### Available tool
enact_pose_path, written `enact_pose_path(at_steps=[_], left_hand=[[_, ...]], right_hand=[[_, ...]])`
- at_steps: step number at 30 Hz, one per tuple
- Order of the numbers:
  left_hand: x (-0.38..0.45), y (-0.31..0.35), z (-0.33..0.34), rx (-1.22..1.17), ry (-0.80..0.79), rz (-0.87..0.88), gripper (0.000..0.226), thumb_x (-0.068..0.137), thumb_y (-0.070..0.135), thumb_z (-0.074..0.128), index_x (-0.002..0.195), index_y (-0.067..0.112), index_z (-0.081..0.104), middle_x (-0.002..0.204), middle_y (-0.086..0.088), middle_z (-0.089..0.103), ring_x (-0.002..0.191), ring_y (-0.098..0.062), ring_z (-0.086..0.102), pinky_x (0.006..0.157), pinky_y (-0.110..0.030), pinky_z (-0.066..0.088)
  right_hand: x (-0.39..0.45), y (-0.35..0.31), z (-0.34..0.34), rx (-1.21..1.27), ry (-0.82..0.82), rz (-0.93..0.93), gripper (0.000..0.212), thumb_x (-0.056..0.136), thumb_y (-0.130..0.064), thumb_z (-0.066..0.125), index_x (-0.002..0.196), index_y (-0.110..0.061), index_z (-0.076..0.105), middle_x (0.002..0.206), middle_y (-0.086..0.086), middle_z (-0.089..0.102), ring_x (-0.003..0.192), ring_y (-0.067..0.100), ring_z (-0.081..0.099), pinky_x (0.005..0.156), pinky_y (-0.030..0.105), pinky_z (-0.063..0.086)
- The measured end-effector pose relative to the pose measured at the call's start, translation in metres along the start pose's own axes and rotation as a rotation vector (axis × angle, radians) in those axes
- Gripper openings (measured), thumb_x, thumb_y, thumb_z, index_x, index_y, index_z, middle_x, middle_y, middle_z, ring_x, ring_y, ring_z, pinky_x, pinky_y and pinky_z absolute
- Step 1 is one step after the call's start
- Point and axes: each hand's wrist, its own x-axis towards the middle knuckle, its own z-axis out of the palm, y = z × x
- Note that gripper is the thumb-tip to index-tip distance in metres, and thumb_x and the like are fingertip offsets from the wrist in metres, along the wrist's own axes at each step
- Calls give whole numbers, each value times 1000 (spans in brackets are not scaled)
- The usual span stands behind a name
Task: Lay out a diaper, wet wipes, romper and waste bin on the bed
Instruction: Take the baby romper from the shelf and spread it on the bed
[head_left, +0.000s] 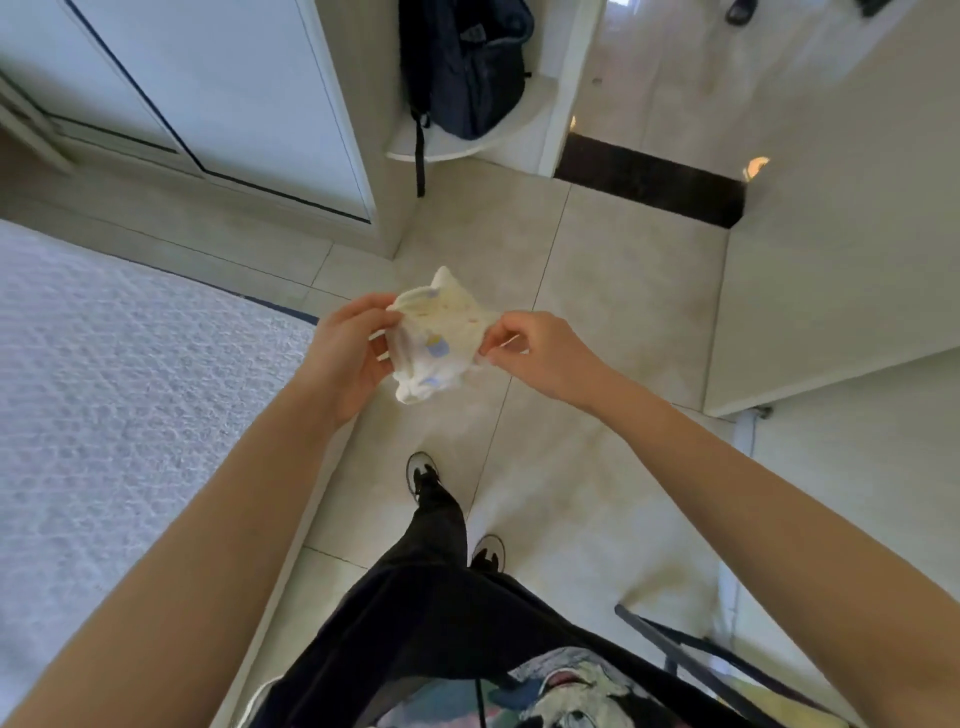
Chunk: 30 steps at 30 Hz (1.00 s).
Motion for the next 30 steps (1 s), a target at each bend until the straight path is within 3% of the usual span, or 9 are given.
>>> enact_pose_path(at_steps=[5, 12, 14, 16, 18, 20, 23, 27, 30], left_hand=[[28, 25, -32, -9, -18, 39, 31, 90, -3, 39, 86, 9, 66, 83, -7, 62, 75, -17, 59, 70, -29, 53], [69, 71, -85, 12, -35, 50, 32, 89, -3, 36, 73, 10, 59, 67, 0, 55, 65, -14, 52, 62, -23, 47], [79, 85, -101, 1, -26, 55, 31, 90, -3, 35, 74, 9, 58, 68, -2, 53, 69, -15, 52, 59, -21, 48], [90, 99, -118, -5, -5, 73, 31, 91, -4, 34, 75, 8, 57, 68, -2, 53, 70, -15, 53, 56, -19, 47], [100, 113, -136, -26, 60, 91, 32, 92, -4, 34, 74, 9, 57, 65, 1, 57, 61, -11, 55, 53, -19, 47], [112, 124, -156, -62, 180, 109, 32, 91, -2, 36, 74, 11, 60, 68, 1, 64, 59, -10, 56, 52, -21, 46], [132, 136, -188, -62, 378, 116, 29, 90, 3, 41, 80, 13, 67, 88, -11, 64, 71, -17, 56, 59, -27, 46], [157, 146, -222, -10, 583, 97, 28, 88, 5, 47, 87, 19, 71, 84, -3, 61, 83, -21, 56, 65, -35, 52], [176, 157, -234, 16, 672, 97, 20, 80, 16, 57, 91, 24, 71, 89, -3, 69, 88, -24, 65, 76, -41, 57]], right_hand=[[75, -28, 9, -28, -37, 11, 23, 89, -21, 61, 111, -16, 59, 106, 0, 64, 86, 17, 63, 72, 25, 52], [189, -77, 46, -205, -366, 65, 70, 84, -32, 69, 145, -18, 37, 137, 7, 49, 114, 22, 53, 85, 28, 43], [215, -87, 56, -288, -493, 39, 55, 83, -33, 69, 133, -16, 51, 128, 5, 56, 114, 25, 55, 89, 33, 47], [240, -96, 64, -403, -541, -34, 19, 83, -34, 68, 94, -19, 65, 101, 3, 63, 95, 25, 59, 78, 33, 48], [266, -107, 67, -410, -527, -45, 22, 84, -34, 66, 81, -13, 62, 82, 5, 60, 79, 23, 54, 64, 30, 41], [291, -123, 68, -304, -498, -27, 28, 84, -31, 65, 81, -4, 57, 74, 7, 52, 72, 20, 46, 62, 31, 33], [328, -152, 65, -202, -481, -25, 27, 85, -27, 62, 91, -1, 57, 76, 5, 51, 69, 16, 45, 63, 30, 34], [378, -188, 65, -174, -490, -92, 27, 90, -38, 60, 98, -13, 55, 88, 2, 62, 77, 16, 56, 70, 35, 54], [417, -216, 69, -133, -511, -81, 26, 89, -43, 60, 95, -18, 56, 89, 1, 62, 78, 17, 61, 70, 35, 58]])
